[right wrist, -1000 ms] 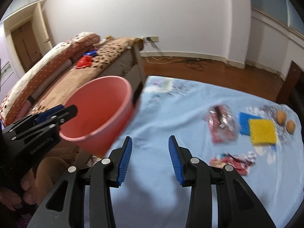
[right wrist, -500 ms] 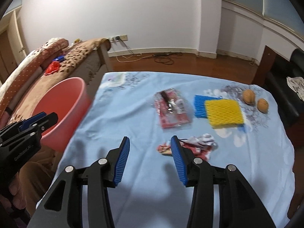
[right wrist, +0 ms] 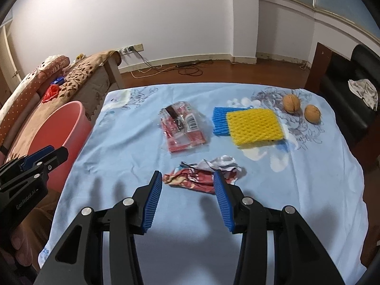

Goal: Collect trash
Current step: 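Move both open grippers from the bucket back over the table, then grasp the red-and-silver wrapper with the left gripper while the right gripper grasps the yellow foam net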

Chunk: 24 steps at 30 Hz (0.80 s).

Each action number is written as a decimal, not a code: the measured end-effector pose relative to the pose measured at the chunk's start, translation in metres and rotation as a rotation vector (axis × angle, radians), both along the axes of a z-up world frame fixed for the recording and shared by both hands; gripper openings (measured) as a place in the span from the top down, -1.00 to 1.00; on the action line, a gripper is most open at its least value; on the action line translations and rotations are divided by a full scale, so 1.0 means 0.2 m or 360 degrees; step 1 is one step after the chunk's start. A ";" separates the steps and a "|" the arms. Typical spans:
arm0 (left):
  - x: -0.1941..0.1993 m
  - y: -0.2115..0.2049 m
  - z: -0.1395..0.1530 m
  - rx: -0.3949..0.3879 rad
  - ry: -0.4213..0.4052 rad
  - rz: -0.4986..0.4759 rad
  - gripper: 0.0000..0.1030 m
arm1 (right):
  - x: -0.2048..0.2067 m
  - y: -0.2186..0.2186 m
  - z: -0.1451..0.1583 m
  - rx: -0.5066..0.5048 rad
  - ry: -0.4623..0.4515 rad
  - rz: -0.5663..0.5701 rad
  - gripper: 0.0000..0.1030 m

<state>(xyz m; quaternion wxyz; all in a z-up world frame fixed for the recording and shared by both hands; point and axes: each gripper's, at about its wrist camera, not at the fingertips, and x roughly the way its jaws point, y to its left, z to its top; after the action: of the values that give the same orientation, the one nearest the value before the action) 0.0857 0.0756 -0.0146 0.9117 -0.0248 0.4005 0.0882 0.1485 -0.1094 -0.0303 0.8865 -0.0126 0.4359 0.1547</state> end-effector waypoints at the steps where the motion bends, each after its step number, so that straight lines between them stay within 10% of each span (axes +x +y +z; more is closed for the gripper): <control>1: 0.01 -0.01 0.00 -0.0005 0.0003 -0.0010 0.33 | 0.00 -0.01 0.00 0.0002 0.0003 -0.0004 0.14; 20: 0.16 -0.29 -0.06 -0.0308 0.0076 -0.0535 0.32 | 0.03 -0.39 -0.08 0.0149 0.0062 -0.0187 0.14; 24: 0.20 -0.40 -0.08 -0.0316 0.0092 -0.0681 0.03 | 0.05 -0.46 -0.09 0.0182 0.0082 -0.0232 0.14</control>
<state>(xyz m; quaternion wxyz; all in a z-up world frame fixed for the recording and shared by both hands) 0.1266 -0.0034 -0.0310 0.8909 -0.0262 0.4292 -0.1462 0.1577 -0.2020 -0.0491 0.8832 0.0739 0.4487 0.1148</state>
